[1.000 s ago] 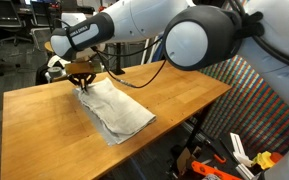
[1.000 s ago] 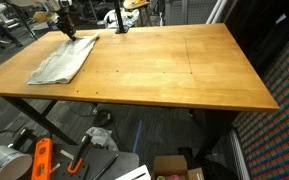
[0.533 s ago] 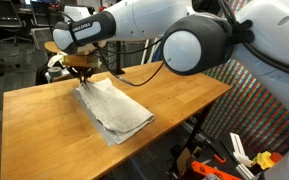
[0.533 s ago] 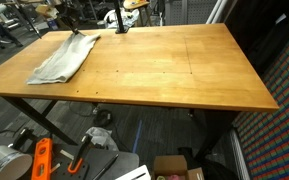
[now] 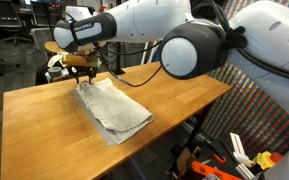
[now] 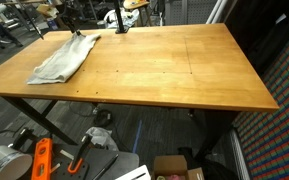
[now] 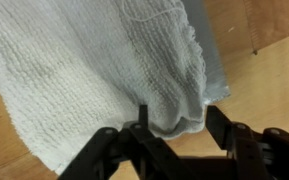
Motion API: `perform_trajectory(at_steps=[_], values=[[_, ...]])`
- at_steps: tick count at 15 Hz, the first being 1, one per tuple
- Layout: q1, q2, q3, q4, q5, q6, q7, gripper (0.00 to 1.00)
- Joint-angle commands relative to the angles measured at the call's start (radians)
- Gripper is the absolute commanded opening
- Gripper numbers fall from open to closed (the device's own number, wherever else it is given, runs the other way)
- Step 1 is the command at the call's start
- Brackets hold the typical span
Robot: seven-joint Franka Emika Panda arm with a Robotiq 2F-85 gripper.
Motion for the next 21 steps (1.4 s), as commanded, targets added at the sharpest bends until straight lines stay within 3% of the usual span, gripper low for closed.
perform_trajectory(at_steps=[1,3,10,17,21], values=[[-0.04,-0.069,0.074,-0.033,0.05,-0.088,-0.139,0.95],[-0.066,-0.124,0.114,-0.089,0.078,-0.142,-0.229,1.0],[-0.119,-0.336,0.163,-0.402,0.05,-0.281,-0.528,1.0],[-0.064,-0.477,0.145,-0.739,-0.02,-0.122,-0.648,1.0],[-0.076,-0.58,0.164,-0.933,-0.005,-0.01,-0.691,1.0]])
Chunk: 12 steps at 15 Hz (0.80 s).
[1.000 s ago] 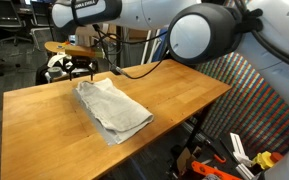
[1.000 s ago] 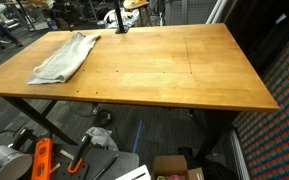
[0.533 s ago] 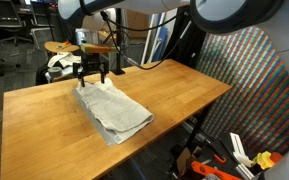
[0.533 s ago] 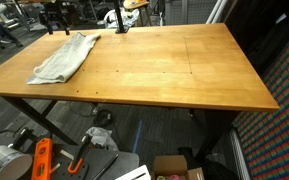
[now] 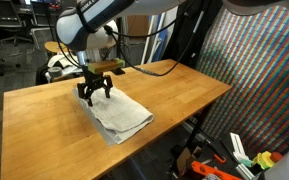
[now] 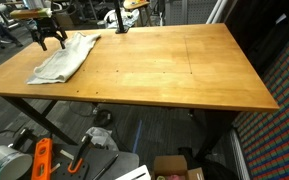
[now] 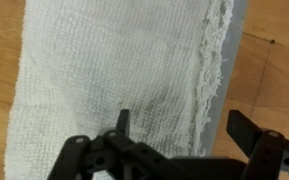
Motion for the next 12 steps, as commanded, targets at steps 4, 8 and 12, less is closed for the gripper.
perform_trajectory(at_steps=[4,8,12], values=[[-0.039,-0.25,0.024,-0.39,0.063,0.191,-0.037,1.0],[-0.04,-0.385,0.043,-0.594,0.15,0.272,-0.014,1.0],[-0.023,-0.501,0.076,-0.775,0.212,0.358,-0.013,1.0]])
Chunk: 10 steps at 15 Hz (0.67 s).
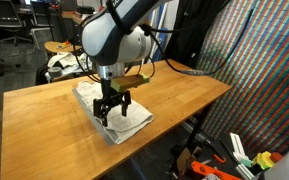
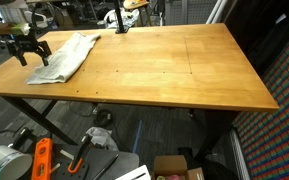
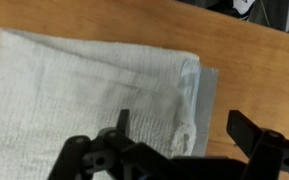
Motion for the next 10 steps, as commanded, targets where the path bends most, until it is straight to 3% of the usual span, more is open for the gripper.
perform_trajectory(at_steps=[1,4,10], values=[[0.002,-0.146,0.041,-0.193,0.07,0.098,-0.005,1.0],[0.007,-0.183,0.073,-0.267,0.156,0.22,-0.015,1.0],[0.022,-0.163,0.084,-0.306,0.133,0.5,0.028,1.0]])
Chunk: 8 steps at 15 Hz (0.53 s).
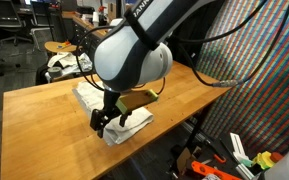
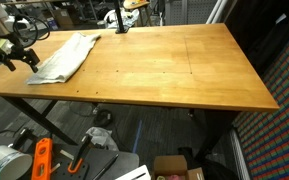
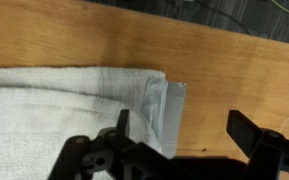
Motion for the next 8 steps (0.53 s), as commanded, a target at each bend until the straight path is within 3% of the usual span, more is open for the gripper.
perform_trajectory(at_steps=[1,6,7,8], values=[[0.015,0.002,-0.008,-0.014,-0.029,0.161,0.05,1.0],[0.031,0.034,-0.056,0.003,-0.205,0.188,0.192,1.0],[0.037,0.039,-0.07,0.006,-0.253,0.172,0.225,0.83],[0.044,0.039,-0.082,0.008,-0.298,0.149,0.257,0.75]])
